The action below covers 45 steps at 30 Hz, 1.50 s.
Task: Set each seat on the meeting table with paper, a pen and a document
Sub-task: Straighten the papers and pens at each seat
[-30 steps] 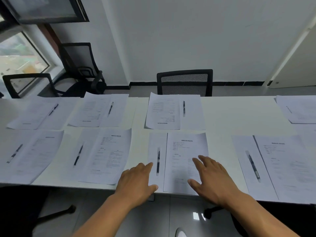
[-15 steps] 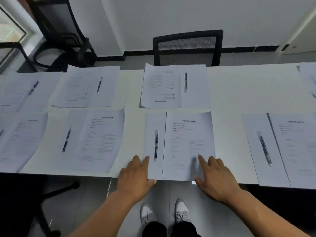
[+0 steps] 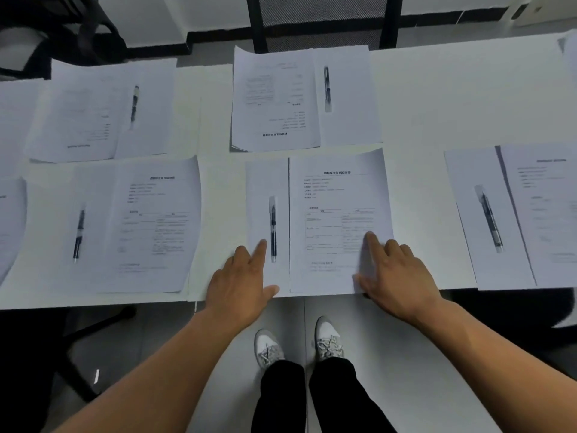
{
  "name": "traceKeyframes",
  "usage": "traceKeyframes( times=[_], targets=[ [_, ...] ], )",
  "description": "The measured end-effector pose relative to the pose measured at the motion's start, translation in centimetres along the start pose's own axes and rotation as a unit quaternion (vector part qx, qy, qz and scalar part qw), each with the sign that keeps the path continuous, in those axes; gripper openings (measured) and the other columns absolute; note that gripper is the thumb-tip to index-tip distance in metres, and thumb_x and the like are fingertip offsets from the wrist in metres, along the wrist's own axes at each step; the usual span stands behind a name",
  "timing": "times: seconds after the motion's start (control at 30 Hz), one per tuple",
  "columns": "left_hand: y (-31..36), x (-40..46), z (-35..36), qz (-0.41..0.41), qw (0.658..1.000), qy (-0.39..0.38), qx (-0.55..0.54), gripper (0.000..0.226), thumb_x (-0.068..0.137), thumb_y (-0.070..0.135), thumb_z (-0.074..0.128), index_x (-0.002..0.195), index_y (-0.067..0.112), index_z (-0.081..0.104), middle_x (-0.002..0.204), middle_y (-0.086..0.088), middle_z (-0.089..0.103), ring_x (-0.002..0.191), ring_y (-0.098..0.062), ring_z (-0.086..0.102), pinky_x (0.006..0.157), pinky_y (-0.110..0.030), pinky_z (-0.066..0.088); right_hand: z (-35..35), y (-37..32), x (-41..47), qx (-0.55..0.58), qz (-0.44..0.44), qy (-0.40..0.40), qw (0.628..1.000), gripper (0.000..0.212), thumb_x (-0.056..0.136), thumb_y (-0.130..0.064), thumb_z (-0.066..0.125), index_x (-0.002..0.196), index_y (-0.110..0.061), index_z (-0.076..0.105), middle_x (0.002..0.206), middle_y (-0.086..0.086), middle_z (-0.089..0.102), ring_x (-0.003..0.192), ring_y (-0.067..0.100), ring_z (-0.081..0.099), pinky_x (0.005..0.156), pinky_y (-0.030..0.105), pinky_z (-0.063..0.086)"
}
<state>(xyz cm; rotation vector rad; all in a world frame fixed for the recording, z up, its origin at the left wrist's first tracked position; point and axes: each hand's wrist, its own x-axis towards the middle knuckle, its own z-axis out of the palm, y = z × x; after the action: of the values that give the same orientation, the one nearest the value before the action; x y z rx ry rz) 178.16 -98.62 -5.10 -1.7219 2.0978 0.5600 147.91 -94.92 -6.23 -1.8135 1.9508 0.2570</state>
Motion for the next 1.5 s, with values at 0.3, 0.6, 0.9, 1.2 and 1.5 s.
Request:
traceKeyframes(
  times=[0.3,0.6,0.9,1.2,1.5],
  targets=[
    [-0.5,0.4,0.2,0.012,1.000,0.008,0.016,0.096,0.103,0.063,0.057,0.173,0.026,0.003,0.144,-0.005,0.044,0.127,-0.024,0.054,0.098,-0.038,0.054,0.0,0.6,0.3,-0.009,0.000,0.009,1.000,0.095,0.097,-0.064,0.054,0.167,-0.016,0.012,0.134,0.009,0.054,0.117,0.031,0.053,0.092,0.044,0.052],
    [-0.3,0.6,0.0,0.012,1.000,0.002,0.024,0.096,0.104,0.061,0.057,0.173,0.025,0.002,0.146,-0.006,0.044,0.127,-0.023,0.054,0.100,-0.037,0.053,-0.2,2.2,0.4,-0.020,0.005,0.007,1.000,0.096,0.096,-0.065,0.054,0.168,-0.018,0.012,0.136,0.007,0.054,0.118,0.030,0.053,0.093,0.043,0.053],
    [0.3,1.6,-0.4,0.009,1.000,0.001,0.019,0.096,0.102,0.060,0.060,0.173,0.025,0.006,0.147,-0.006,0.044,0.128,-0.025,0.055,0.097,-0.039,0.053,-0.9,3.6,1.1,-0.020,0.002,0.003,1.000,0.096,0.096,-0.066,0.055,0.167,-0.020,0.009,0.137,0.007,0.053,0.120,0.031,0.052,0.094,0.043,0.054],
    [0.1,1.0,0.1,0.003,1.000,0.001,0.009,0.096,0.102,0.061,0.059,0.173,0.027,0.004,0.146,-0.005,0.044,0.128,-0.024,0.054,0.096,-0.038,0.052,-0.8,3.9,0.8,-0.027,-0.003,0.002,1.000,0.096,0.096,-0.066,0.054,0.168,-0.020,0.009,0.138,0.007,0.053,0.120,0.030,0.052,0.093,0.043,0.054],
    [0.2,0.8,0.2,-0.004,1.000,-0.002,0.001,0.096,0.102,0.061,0.060,0.173,0.028,0.004,0.145,-0.004,0.044,0.129,-0.023,0.053,0.097,-0.038,0.052,-0.3,4.0,0.5,-0.026,-0.003,0.006,1.000,0.095,0.096,-0.066,0.053,0.168,-0.020,0.009,0.138,0.007,0.053,0.118,0.030,0.052,0.092,0.043,0.054]
  ],
)
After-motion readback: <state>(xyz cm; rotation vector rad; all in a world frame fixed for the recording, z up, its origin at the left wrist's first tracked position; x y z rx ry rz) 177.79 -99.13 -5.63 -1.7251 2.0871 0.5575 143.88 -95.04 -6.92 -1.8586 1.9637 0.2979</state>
